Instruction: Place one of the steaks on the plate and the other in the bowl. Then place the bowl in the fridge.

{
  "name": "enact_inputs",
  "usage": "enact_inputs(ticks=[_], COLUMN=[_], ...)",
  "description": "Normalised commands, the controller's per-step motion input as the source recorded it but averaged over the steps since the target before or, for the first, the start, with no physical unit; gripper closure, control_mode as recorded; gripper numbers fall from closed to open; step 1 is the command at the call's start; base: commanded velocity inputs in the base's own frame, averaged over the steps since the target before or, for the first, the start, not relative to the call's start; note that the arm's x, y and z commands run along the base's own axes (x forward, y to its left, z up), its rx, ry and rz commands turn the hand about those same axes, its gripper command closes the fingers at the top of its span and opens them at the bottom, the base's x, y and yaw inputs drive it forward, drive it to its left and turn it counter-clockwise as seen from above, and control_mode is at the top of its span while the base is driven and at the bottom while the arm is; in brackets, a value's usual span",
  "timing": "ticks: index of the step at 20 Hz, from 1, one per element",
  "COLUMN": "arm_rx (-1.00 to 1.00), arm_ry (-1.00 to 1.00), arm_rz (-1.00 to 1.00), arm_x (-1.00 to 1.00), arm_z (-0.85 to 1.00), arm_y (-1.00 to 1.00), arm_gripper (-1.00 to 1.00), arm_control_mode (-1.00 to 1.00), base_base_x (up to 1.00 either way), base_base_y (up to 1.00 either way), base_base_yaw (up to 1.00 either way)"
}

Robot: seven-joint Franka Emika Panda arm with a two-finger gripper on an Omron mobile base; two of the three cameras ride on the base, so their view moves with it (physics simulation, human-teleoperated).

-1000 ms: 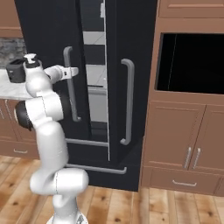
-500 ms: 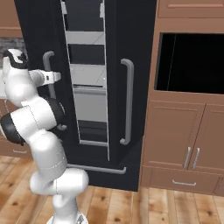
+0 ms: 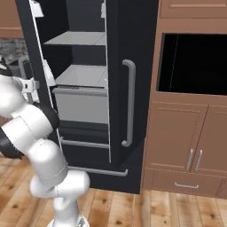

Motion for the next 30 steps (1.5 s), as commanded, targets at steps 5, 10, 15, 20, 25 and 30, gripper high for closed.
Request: enact_inputs(ticks=[5, 10, 15, 20, 25, 30], arm_rx=[0.0, 0.05, 0.01, 0.0, -0.02, -0.04], arm_ry=[-0.03, -0.23, -0.38, -0.16, -0.26, -0.39], arm_rz=[0.02, 0.07, 0.02, -0.13, -0.16, -0.21], arm_x=[-1.0, -1.0, -0.7, 0.12, 0.43, 0.58], arm_z=[-0.5, 0.86, 1.0, 1.0, 0.87, 0.5], arm_y=[1.0, -0.11, -0.99, -1.0, -1.0, -0.67], arm_gripper=[1.0, 1.0, 1.0, 1.0, 1.0, 1.0], arm_control_mode=[-1.0, -1.0, -1.0, -1.0, -1.0, -1.0], base_base_x=[0.0, 0.0, 0.0, 0.0, 0.0, 0.0], base_base_y=[0.0, 0.0, 0.0, 0.0, 0.0, 0.0], base_base_yaw=[0.0, 0.0, 0.0, 0.0, 0.0, 0.0])
